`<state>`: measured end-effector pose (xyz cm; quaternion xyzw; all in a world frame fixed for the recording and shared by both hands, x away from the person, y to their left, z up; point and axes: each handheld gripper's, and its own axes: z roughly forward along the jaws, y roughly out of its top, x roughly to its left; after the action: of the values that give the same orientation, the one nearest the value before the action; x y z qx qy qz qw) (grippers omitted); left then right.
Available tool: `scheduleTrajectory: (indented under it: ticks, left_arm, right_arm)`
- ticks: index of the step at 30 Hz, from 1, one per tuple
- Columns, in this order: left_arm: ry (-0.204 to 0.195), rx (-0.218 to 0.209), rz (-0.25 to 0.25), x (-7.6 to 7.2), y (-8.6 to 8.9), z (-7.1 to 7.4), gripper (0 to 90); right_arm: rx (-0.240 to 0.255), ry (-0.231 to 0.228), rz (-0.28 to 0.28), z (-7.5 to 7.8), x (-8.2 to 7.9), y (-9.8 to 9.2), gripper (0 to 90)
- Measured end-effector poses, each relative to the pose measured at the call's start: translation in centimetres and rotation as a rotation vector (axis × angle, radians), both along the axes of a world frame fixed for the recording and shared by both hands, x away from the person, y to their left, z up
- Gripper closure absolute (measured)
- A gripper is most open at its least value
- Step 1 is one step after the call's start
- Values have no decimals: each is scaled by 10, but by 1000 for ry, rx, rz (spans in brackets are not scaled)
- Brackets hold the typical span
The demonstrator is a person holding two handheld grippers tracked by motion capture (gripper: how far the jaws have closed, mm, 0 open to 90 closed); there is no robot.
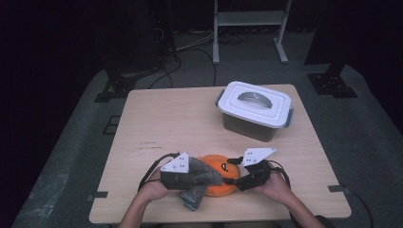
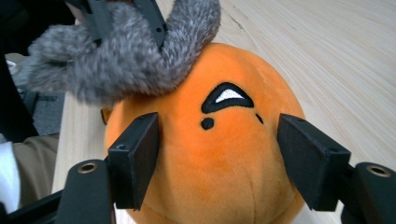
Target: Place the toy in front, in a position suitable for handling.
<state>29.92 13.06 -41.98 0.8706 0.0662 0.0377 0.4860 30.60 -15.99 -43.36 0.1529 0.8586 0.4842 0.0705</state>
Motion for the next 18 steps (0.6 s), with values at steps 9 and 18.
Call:
scheduleTrajectory:
  ticks: [9, 18]
  left_arm:
    - [33, -17, 20, 4, 12, -4, 730]
    - [17, -2, 148, 13, 31, -5, 724]
  right_arm:
    - [14, -6, 5, 3, 1, -8, 322]
    - [-51, -73, 76, 0, -8, -5, 376]
